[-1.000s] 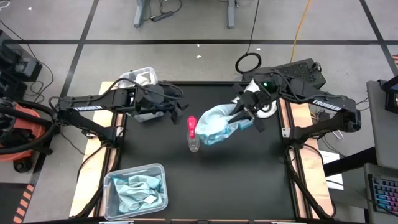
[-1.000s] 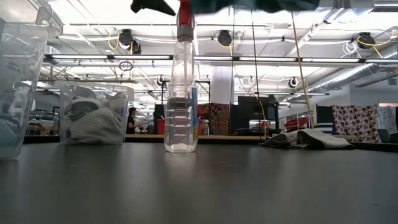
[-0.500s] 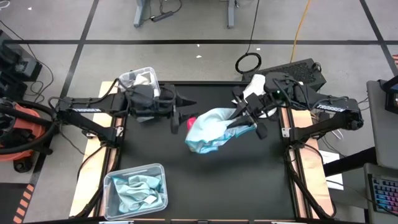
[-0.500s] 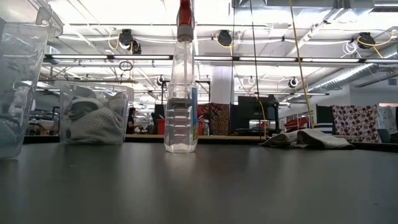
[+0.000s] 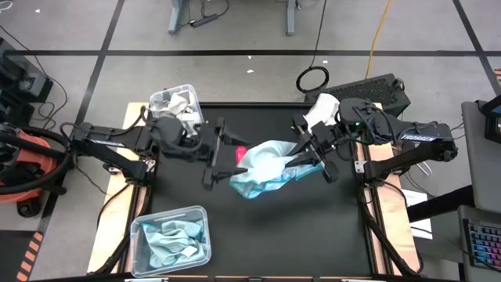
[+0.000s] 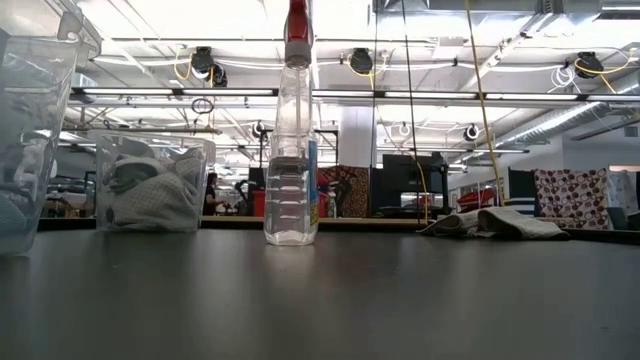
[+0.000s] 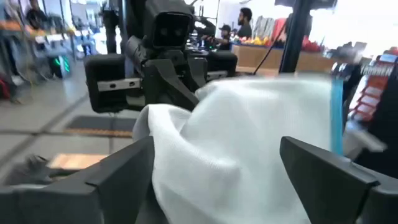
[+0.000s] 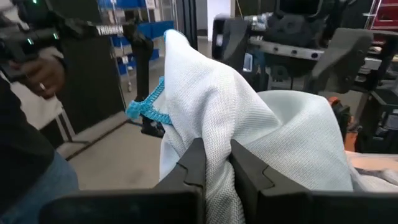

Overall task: Sort microfiber towel by color & place in baskets
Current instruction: Put the blue towel into the bottom transparent bin

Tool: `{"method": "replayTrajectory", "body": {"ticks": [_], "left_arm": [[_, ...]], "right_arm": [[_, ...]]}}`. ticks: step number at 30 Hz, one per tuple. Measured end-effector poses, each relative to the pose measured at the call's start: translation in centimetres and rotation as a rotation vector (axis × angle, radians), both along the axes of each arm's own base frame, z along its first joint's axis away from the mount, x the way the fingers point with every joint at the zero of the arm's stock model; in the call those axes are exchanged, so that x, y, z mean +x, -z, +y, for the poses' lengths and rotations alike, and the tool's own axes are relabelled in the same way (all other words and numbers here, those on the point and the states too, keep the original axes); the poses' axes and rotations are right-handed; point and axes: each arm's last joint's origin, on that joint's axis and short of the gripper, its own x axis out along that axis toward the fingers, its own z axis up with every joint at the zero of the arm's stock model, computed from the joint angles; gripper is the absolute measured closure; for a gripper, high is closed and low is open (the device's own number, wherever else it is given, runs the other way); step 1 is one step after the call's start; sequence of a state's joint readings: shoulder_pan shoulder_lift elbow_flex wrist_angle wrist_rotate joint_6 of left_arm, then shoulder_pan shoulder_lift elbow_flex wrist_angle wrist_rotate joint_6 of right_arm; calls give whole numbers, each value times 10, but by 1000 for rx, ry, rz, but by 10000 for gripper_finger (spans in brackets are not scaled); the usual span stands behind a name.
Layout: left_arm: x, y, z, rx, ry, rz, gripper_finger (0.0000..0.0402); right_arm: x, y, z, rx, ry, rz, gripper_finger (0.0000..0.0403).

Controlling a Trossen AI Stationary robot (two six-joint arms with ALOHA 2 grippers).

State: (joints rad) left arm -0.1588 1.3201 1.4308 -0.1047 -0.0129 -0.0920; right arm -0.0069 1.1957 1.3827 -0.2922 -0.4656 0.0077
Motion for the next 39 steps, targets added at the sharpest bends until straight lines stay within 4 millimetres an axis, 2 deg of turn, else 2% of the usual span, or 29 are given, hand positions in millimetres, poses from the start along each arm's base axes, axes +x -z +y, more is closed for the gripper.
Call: {"method": "replayTrajectory", "body": {"ticks": [5, 10, 17, 26, 33, 39], "left_arm": [[-1, 1, -8, 174, -67, -10, 43], [8, 8, -12, 319, -140, 6, 42], [26, 18, -16, 437, -141, -6, 42], [41, 17, -20, 544, -128, -23, 42], [45, 17, -21, 576, -109, -27, 42], [47, 18, -19, 584, -142, -20, 46]], "right_arm": [[1, -3, 0, 61, 4, -8, 375], [7, 1, -1, 117, 47, 42, 374], [24, 11, -2, 186, 83, 95, 373], [34, 6, -2, 272, 90, 43, 372], [34, 1, -2, 314, 84, 5, 372], [40, 6, -2, 355, 87, 40, 371]]}}
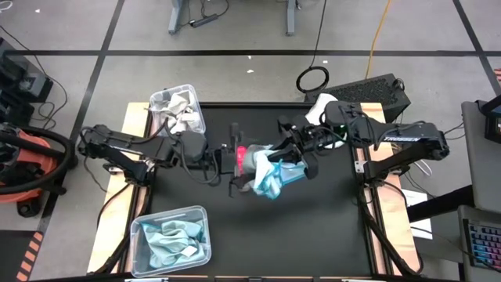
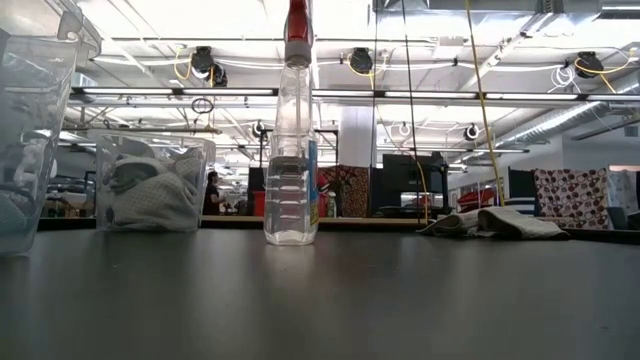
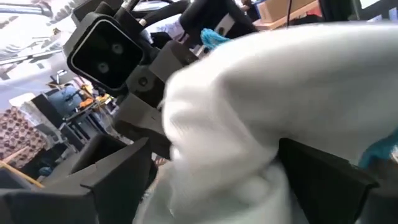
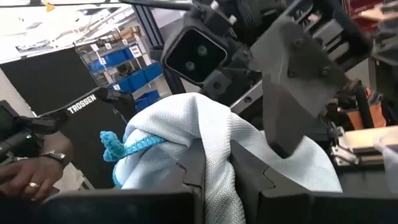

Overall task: Sort microfiber towel by color & place in baskets
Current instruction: Put the blue towel into the bottom transparent bin

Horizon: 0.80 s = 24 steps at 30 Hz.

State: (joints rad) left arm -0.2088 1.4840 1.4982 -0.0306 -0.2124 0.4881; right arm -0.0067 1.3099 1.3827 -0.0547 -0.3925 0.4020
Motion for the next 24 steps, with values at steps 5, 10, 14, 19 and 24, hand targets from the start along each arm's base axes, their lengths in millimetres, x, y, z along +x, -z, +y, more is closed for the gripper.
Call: {"method": "replayTrajectory", "body": {"ticks": [5, 10, 14, 19, 24], "left_arm": [[3, 0, -1, 61, -2, -21, 81], [9, 4, -1, 98, -26, -19, 147], [10, 4, -1, 127, -33, -30, 224], [10, 4, -1, 137, -45, -28, 314], [6, 3, 0, 138, -45, -15, 314]], "right_arm": [[5, 4, 0, 23, -6, 26, 371], [5, 5, 1, 32, -26, 35, 363], [5, 5, 1, 54, -34, 45, 335], [3, 5, 1, 49, -35, 56, 277], [0, 4, 2, 49, -67, 61, 218]]}}
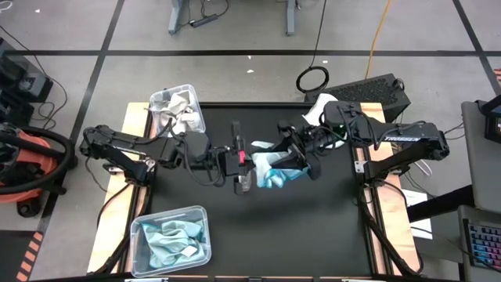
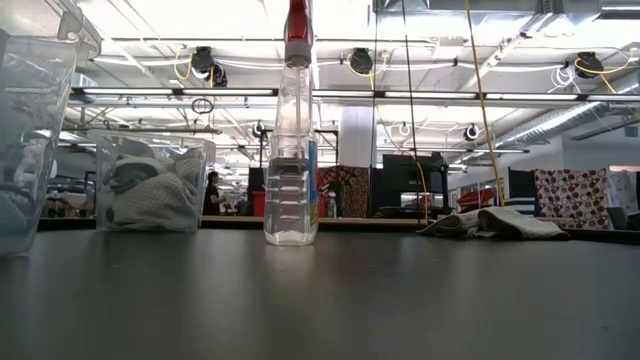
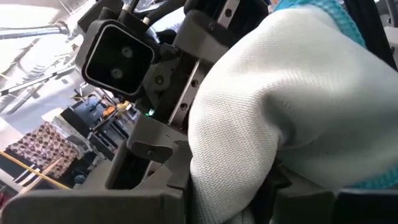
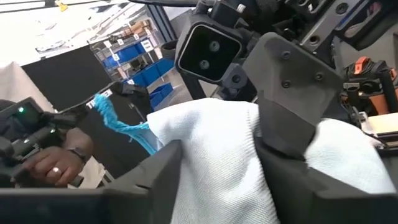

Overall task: Sort microfiber towel by color & place in baskets
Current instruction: Put the blue towel into the bottom transparent bin

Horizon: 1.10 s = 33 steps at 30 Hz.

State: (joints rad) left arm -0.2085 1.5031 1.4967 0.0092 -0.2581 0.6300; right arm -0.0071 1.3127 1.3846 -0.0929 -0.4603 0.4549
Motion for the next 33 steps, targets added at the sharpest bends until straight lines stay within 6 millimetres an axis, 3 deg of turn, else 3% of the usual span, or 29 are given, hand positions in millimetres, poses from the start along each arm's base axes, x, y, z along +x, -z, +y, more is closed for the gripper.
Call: {"method": "replayTrajectory", "body": {"ticks": [4, 7, 9, 14, 19, 28, 33], "left_arm": [[-8, -3, -2, -41, 6, 14, 315], [-24, -9, -7, -80, 31, 68, 369], [-39, -24, -11, -122, 46, 82, 381], [-70, -37, -23, -217, 55, 250, 383], [-110, -54, -31, -420, 83, 376, 383], [-141, -12, -69, -750, 39, 940, 383], [-151, 18, -94, -768, -30, 1272, 383]], "right_arm": [[-4, 2, 0, -25, -1, 29, 178], [-13, 6, 1, -40, -23, 102, 155], [-18, 6, 1, -62, -29, 119, 144], [-29, 18, -1, -118, -36, 250, 133], [-48, 20, -5, -168, -36, 324, 137], [-84, 15, -15, -223, 5, 363, 147], [-105, 10, -21, -235, 44, 359, 148]]}}
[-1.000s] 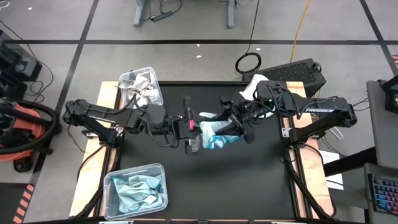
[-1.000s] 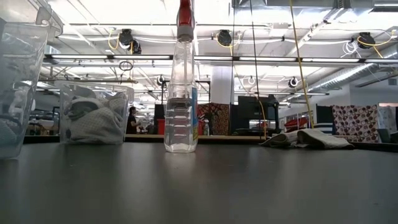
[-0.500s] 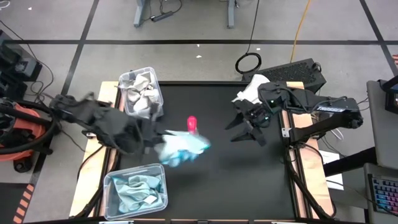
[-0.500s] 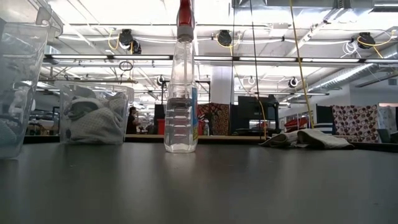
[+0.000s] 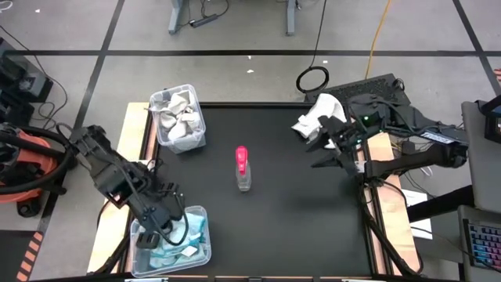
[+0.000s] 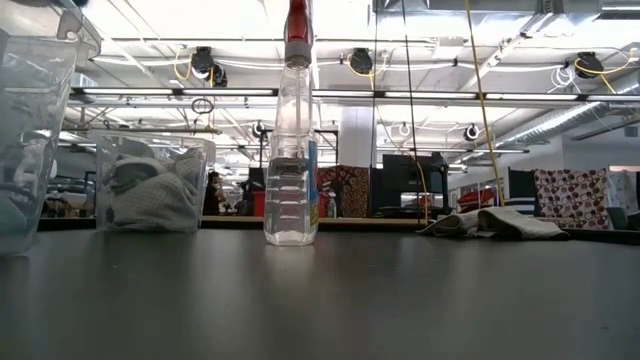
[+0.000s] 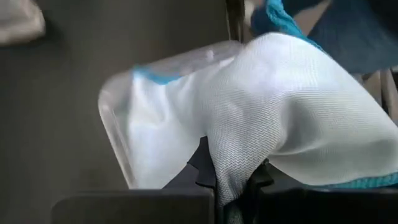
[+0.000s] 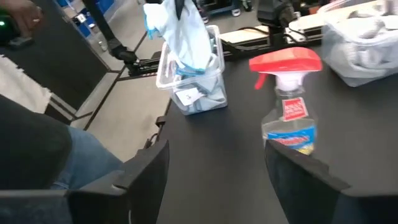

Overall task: Sort microfiber towel by color & place in baskets
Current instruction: Put the blue towel into the bottom transparent bin

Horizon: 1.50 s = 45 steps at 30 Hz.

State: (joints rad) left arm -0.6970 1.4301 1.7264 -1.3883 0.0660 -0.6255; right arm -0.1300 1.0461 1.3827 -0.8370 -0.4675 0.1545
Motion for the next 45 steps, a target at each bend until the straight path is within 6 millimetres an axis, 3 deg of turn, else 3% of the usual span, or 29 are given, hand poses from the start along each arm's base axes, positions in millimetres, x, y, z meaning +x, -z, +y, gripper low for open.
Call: {"method": "replayTrajectory", "body": {"ticks": [3, 10, 19, 30, 38, 45], "left_arm": [[-5, 10, -9, -2, 18, 57, 383], [9, 52, -26, 45, 18, 148, 384], [25, 121, -42, 123, -39, 274, 362], [30, 182, -48, 204, -58, 359, 364], [28, 195, -44, 276, -70, 344, 340], [27, 192, -43, 269, -66, 331, 290]], "right_arm": [[-10, -2, -3, -16, 24, -1, 148], [-27, -4, -10, -113, 135, -5, 148], [-31, -2, -13, -138, 159, 17, 148], [-33, 1, -13, -132, 157, 51, 148], [-34, 1, -12, -129, 158, 56, 148], [-34, 1, -12, -138, 153, 53, 148]]}}
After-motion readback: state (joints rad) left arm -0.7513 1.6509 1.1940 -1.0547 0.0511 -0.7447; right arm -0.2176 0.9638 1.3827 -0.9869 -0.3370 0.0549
